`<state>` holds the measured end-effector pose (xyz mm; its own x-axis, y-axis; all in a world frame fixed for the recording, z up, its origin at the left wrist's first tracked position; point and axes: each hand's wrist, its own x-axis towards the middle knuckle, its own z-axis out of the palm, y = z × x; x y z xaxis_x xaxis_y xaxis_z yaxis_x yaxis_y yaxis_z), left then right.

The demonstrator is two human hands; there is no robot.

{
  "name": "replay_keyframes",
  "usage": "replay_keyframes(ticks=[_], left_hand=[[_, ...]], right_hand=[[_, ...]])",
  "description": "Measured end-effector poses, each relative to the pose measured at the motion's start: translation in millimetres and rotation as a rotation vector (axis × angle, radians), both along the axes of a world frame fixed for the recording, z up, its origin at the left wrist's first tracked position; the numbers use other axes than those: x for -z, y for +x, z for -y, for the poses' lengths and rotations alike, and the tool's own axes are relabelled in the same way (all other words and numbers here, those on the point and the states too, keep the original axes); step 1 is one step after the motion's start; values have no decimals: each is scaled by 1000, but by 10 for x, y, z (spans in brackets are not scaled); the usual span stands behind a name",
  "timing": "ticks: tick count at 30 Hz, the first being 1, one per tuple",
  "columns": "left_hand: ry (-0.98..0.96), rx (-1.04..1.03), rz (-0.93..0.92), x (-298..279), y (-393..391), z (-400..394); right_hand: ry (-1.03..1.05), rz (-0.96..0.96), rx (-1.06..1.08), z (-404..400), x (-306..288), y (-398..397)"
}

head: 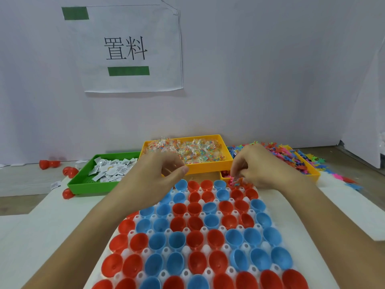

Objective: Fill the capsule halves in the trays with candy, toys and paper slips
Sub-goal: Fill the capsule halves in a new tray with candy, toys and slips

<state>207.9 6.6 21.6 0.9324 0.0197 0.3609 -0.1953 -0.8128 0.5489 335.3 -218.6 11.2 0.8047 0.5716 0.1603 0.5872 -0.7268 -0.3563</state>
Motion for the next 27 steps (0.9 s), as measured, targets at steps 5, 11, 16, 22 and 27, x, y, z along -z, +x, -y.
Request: replay_keyframes(ticks=[5, 11, 16, 22, 27], left_hand=[[138, -6, -30, 73, 31, -17], [300, 62, -122, 217, 132, -26], [396, 89, -225, 290, 309, 3], [450, 63, -205, 375, 393, 23], [453, 63, -232, 379, 411, 47]], right_hand=[[-28, -14, -1, -26, 43, 6], [-7, -40, -31, -22, 43, 0], [19, -53, -25, -10, 46, 20], [-6, -29, 3, -34, 69, 22], [-22, -32, -16, -7, 29, 9]])
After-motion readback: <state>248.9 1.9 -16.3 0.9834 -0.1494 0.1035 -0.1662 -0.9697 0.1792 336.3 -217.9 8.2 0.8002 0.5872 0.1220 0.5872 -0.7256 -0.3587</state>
